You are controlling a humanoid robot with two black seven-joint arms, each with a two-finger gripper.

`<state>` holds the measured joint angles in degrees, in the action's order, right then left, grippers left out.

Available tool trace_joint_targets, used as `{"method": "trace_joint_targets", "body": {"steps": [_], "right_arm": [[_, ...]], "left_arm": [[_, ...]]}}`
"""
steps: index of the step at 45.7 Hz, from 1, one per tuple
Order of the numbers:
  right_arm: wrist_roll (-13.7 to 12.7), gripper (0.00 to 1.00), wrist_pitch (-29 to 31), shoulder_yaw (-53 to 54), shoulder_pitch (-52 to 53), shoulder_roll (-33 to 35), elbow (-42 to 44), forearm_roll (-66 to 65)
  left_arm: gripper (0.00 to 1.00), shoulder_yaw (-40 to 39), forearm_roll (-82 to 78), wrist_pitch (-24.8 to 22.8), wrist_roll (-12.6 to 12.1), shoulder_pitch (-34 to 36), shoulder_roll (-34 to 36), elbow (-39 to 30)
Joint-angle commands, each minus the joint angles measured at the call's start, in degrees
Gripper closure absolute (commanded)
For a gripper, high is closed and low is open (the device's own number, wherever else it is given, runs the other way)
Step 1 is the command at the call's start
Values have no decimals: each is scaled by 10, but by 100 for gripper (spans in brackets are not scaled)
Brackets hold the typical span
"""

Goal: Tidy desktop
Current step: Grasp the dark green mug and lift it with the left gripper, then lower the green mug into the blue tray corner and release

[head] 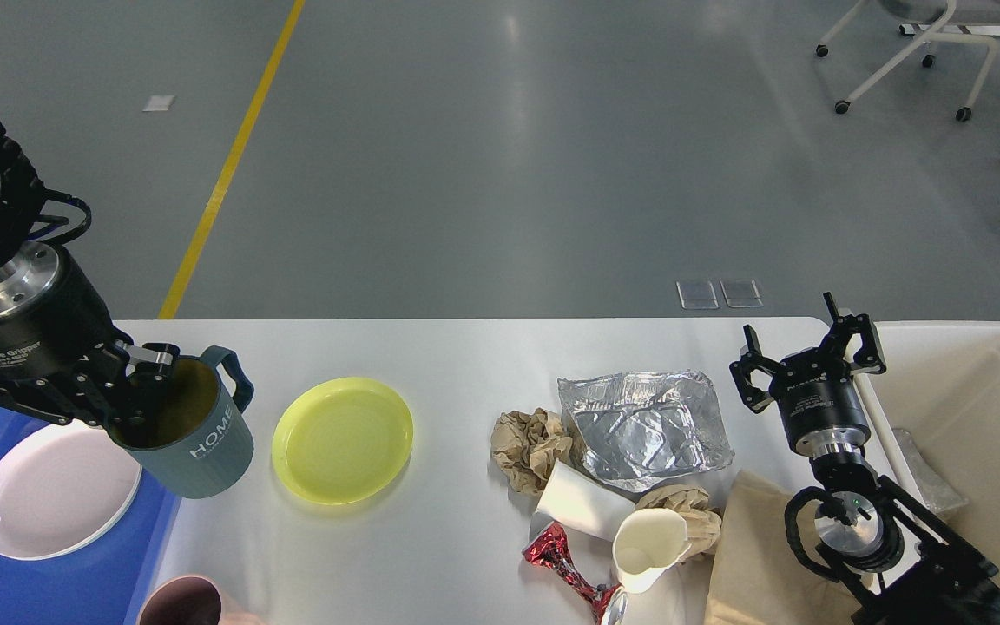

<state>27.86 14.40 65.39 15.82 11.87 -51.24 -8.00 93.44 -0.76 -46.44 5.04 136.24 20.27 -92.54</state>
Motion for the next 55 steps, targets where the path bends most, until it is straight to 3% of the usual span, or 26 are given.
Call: {"method": "trace_joint_targets", "body": {"steps": [1, 19, 30, 44, 55], "right_arm": [[0, 0, 0, 0, 0, 0, 0, 0], [0, 0, 0, 0, 0, 0, 0, 0], [0, 0, 0, 0, 0, 0, 0, 0], [0, 0, -1, 0, 0, 0, 0, 0], [0, 0, 0, 0, 0, -1, 0, 0]], "left_arm": [[100, -7, -40, 9, -14, -60, 73, 39], [100, -131, -207, 60, -12, -343, 282, 212], [99, -244, -253, 122, -15, -508, 308, 252], [98, -268, -261, 182, -14, -570, 308, 259], [98, -278, -261, 191, -10, -585, 309, 258]]}}
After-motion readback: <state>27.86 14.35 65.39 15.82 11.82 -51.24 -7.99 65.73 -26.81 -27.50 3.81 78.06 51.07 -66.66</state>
